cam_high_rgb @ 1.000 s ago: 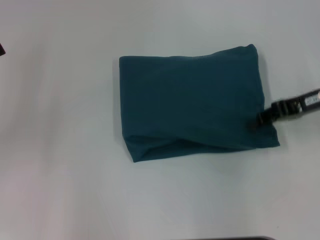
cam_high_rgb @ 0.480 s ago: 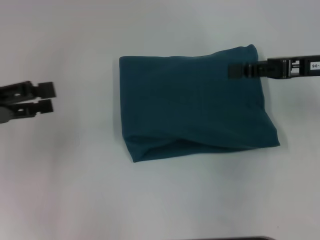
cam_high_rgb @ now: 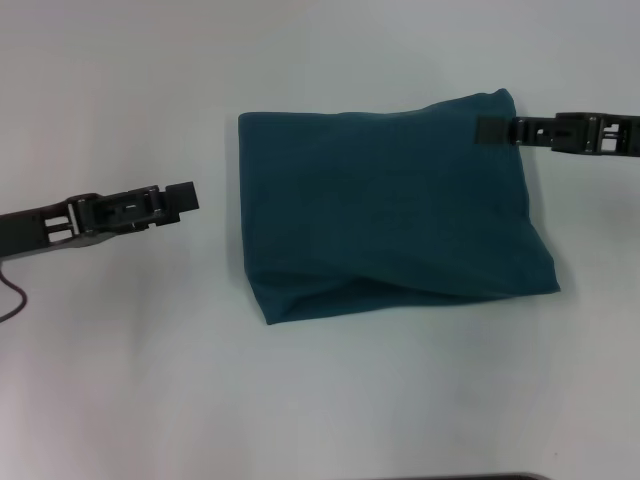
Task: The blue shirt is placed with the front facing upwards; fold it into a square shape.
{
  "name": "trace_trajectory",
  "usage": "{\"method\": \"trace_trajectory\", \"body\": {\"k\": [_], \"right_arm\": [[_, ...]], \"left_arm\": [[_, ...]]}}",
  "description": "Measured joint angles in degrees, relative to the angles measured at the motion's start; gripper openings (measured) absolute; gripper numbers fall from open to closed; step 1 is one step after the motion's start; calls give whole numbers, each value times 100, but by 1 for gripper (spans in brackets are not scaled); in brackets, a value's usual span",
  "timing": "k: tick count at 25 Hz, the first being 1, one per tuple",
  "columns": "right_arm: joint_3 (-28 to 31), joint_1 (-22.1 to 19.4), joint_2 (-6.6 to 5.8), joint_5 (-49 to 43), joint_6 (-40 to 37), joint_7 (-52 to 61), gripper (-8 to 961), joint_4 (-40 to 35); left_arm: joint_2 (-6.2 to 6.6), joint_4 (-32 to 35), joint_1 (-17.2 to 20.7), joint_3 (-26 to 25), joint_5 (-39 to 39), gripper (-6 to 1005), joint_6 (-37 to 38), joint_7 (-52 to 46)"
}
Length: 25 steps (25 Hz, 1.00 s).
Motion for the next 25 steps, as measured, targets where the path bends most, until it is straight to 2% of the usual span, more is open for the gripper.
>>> {"method": "trace_trajectory", "body": {"k": [3, 8, 12, 17, 25], "right_arm": [[-40, 17, -60, -28, 14, -2, 244, -19], [-84, 37, -81, -372, 226, -840, 243, -30], [-80, -108, 155, -384, 380, -1708, 242, 3], [-76, -338, 383, -398, 698, -2131, 241, 106], [8, -239, 357, -283, 777, -2031, 234, 268]], "left_arm": [[-36, 102, 1, -61, -4, 962, -121, 8], [30, 133, 55, -446, -42, 962, -77, 517], [103, 124, 140, -512, -27, 962, 173, 1055], [77, 104, 143, -454, -5, 959, 321, 1245], [-3, 132, -21, -226, 1, 958, 265, 1193]]}}
